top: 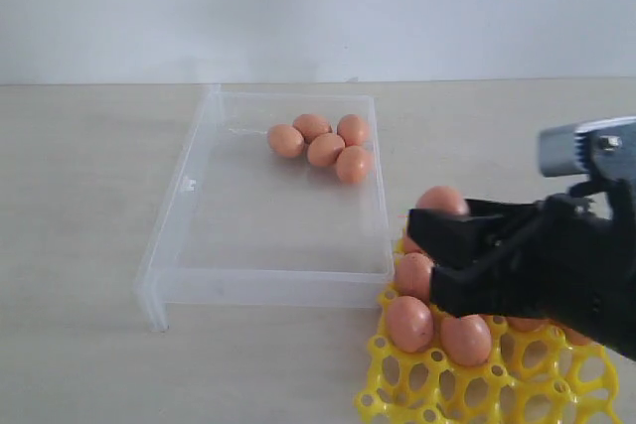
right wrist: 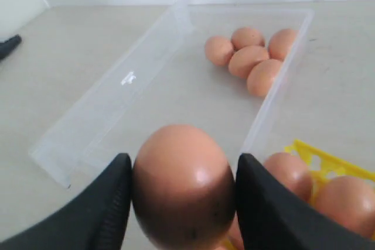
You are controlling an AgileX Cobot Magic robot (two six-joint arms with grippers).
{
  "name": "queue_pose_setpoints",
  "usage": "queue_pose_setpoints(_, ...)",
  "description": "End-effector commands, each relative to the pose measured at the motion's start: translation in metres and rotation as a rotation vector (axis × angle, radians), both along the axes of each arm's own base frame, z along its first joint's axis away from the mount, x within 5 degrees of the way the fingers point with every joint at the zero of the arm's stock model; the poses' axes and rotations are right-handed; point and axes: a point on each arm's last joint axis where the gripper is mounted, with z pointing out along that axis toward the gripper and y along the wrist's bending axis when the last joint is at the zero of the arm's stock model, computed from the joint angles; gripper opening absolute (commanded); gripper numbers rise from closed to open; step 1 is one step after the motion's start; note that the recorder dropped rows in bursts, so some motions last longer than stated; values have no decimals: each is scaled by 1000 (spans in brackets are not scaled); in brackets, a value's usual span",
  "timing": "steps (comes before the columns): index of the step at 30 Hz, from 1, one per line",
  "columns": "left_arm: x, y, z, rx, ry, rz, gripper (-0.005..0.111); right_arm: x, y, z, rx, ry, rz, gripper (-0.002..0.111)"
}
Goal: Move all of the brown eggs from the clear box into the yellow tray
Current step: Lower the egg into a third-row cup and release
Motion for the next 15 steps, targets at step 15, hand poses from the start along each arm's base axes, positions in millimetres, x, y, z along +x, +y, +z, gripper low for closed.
queue_pose_setpoints(15, 0, 0, -1, 2, -2, -4, 4, -41, -34, -40, -324, 75, 41, 0)
